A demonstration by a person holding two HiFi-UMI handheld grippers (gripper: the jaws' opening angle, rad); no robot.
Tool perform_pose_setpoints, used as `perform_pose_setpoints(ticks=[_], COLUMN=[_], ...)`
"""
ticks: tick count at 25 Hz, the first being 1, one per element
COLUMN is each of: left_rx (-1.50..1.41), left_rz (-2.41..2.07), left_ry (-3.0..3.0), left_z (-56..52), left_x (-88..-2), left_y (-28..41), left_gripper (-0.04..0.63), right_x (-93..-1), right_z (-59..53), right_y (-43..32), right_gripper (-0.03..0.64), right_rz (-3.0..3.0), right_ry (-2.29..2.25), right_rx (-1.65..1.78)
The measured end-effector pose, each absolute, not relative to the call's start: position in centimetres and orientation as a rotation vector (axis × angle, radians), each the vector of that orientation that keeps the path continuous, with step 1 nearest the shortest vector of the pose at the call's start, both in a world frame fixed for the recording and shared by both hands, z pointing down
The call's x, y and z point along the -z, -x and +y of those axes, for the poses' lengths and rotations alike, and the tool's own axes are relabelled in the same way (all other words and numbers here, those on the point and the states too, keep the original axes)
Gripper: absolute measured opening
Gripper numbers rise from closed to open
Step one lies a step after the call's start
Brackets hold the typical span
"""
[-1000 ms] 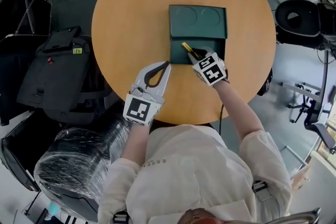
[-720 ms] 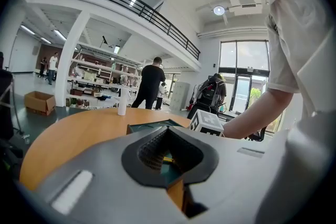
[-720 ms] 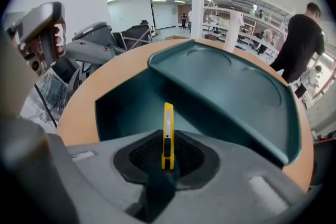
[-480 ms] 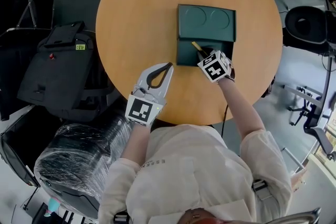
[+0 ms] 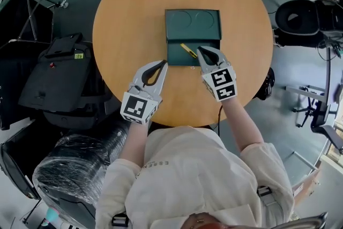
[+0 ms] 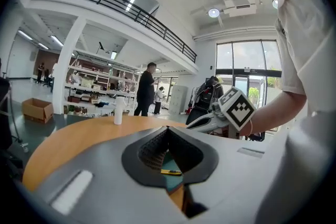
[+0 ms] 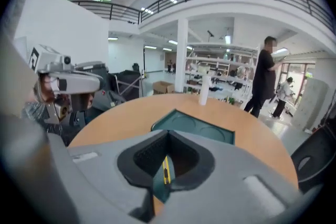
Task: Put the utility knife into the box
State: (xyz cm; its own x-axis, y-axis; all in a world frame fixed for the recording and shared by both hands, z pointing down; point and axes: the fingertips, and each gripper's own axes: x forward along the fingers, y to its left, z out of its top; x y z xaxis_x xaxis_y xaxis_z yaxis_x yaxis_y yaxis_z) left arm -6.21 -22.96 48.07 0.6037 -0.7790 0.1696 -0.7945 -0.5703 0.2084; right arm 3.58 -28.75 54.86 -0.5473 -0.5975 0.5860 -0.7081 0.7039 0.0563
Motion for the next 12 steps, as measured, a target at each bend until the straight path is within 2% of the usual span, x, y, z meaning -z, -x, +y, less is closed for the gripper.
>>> perform_pose_setpoints(ticks=[7,12], left_rx=[-0.012,0.003], left_rz=[-1.305,-1.374], left_ry=[-2.649,-2.680], left_z=[-19.5,-15.8], left_x=[-43.6,-41.4], left_y=[3.1,1.0], left_gripper=[0.017,0.017], right_x=[-47.0,-43.9], right_z=[-23.0,-18.4], right_y=[-6.8,-7.9], right_gripper=[-0.008,-0.008], right_rz=[-2.564,-2.661], right_ry=[-1.141,-1.102], right_rx=[-0.270,-0.161])
